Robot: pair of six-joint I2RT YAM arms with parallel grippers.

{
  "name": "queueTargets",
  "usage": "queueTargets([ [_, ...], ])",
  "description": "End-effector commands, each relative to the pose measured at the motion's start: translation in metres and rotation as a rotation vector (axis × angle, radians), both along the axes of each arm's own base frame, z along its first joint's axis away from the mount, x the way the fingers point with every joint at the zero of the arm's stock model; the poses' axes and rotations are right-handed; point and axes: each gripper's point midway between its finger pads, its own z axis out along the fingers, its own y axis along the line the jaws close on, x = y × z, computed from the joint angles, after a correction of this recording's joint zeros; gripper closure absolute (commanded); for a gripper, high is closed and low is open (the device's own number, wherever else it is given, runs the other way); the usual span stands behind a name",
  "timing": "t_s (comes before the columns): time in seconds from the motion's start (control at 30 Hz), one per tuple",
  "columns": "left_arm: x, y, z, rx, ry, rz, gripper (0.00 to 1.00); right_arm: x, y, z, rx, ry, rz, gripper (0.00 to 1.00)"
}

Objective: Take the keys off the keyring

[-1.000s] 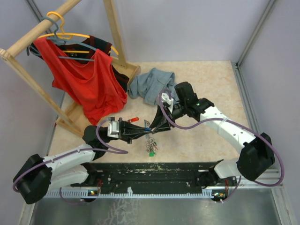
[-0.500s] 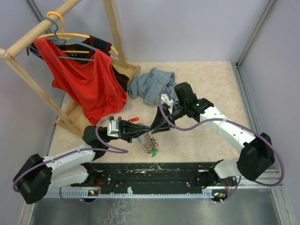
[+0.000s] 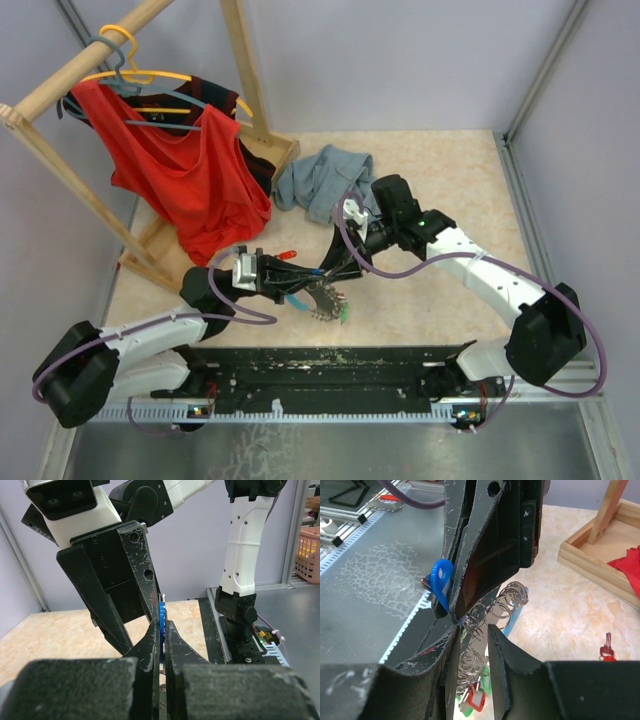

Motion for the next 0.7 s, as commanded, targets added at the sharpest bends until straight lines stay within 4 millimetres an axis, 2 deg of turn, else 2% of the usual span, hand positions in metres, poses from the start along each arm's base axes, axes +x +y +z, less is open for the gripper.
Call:
queueTargets([
  [0.0,-0.0044,0.0048,0.0333,-0.095,-0.082,-0.005,1.0,-0.0055,0.0031,0.0061,0.04,-0.026,0.036,0.71],
  [0.67,-0.002,0.0073,0.0345,-0.101,-0.088,0.02,1.0,-0.0105,0.0025,0.0057,0.045,-0.037,0.061,0.78],
])
